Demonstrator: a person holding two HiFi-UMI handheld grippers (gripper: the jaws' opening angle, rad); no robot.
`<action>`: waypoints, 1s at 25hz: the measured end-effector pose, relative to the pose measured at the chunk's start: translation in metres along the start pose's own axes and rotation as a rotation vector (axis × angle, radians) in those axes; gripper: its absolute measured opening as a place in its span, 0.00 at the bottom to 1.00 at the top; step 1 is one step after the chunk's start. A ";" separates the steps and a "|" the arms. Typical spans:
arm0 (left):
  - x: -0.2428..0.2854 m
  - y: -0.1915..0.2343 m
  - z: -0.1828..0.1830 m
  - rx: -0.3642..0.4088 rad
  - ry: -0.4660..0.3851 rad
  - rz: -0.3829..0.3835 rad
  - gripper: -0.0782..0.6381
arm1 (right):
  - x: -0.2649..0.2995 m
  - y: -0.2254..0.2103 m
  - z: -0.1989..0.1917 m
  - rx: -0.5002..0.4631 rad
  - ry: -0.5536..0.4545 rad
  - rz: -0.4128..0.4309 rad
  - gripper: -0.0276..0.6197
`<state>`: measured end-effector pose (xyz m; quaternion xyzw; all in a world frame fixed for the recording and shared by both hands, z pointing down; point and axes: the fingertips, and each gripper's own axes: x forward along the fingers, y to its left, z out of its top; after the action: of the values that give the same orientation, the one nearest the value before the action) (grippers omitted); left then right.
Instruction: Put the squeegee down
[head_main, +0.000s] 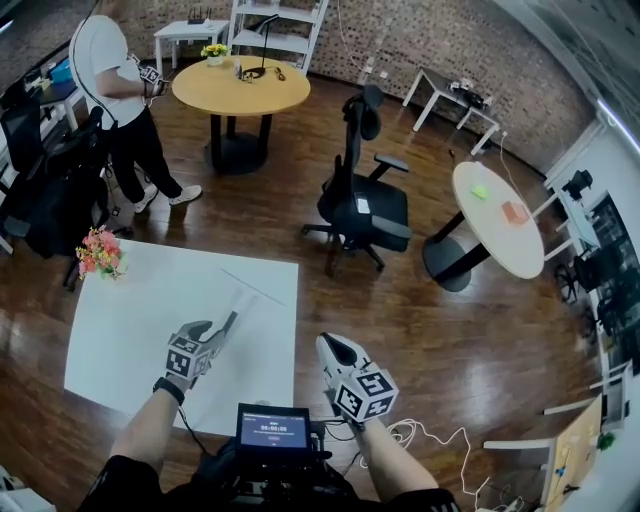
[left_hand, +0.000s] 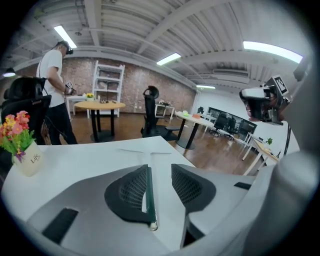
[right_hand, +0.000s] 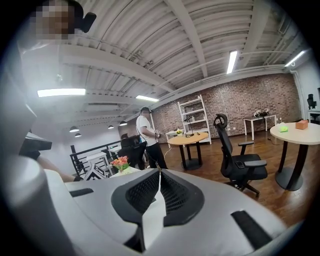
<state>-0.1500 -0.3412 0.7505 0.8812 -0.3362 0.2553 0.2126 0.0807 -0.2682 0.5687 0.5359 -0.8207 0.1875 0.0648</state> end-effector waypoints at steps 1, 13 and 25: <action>-0.008 -0.002 0.003 0.002 -0.011 0.002 0.33 | -0.001 0.002 0.000 -0.003 0.005 -0.003 0.09; -0.081 -0.038 0.032 0.042 -0.155 0.037 0.37 | -0.012 0.017 0.011 -0.014 0.003 0.013 0.08; -0.116 -0.068 0.046 0.052 -0.203 0.039 0.42 | -0.019 0.020 0.004 0.004 0.002 0.039 0.07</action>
<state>-0.1630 -0.2641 0.6320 0.9012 -0.3661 0.1775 0.1495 0.0706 -0.2465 0.5543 0.5196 -0.8306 0.1908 0.0612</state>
